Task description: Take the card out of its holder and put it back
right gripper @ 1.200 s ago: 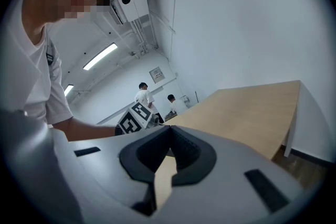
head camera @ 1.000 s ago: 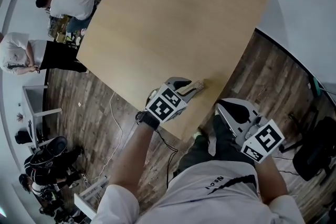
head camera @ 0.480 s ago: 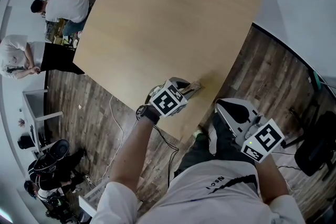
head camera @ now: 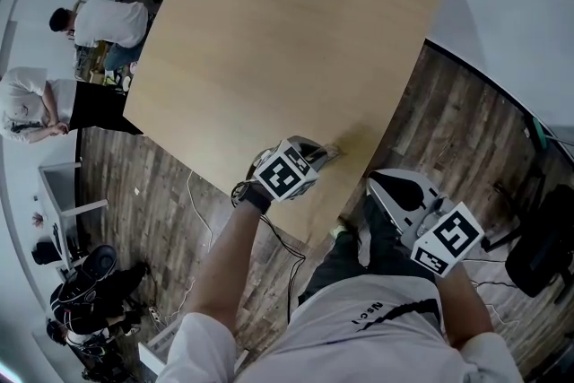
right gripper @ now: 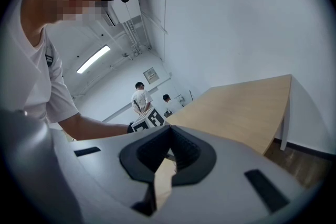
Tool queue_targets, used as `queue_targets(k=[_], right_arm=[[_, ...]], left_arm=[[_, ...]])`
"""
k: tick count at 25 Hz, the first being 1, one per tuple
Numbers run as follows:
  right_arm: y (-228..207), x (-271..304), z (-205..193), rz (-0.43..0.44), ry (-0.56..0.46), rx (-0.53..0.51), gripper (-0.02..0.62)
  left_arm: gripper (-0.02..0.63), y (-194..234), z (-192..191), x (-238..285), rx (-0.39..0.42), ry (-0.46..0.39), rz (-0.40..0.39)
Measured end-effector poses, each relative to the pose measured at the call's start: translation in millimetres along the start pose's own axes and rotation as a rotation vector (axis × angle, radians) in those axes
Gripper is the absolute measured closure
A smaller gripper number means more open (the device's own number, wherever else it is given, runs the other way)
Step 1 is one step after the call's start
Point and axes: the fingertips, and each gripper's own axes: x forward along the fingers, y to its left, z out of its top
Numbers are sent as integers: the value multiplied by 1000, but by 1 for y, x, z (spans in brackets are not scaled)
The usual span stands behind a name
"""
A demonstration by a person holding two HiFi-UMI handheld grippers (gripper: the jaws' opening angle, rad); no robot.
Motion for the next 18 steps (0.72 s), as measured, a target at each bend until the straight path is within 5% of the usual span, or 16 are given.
queue_targets(k=[18], right_arm=[[26,7,22,15,-33,-49,581]], left_arm=[[580,-3,31,-76,8,-98,62]])
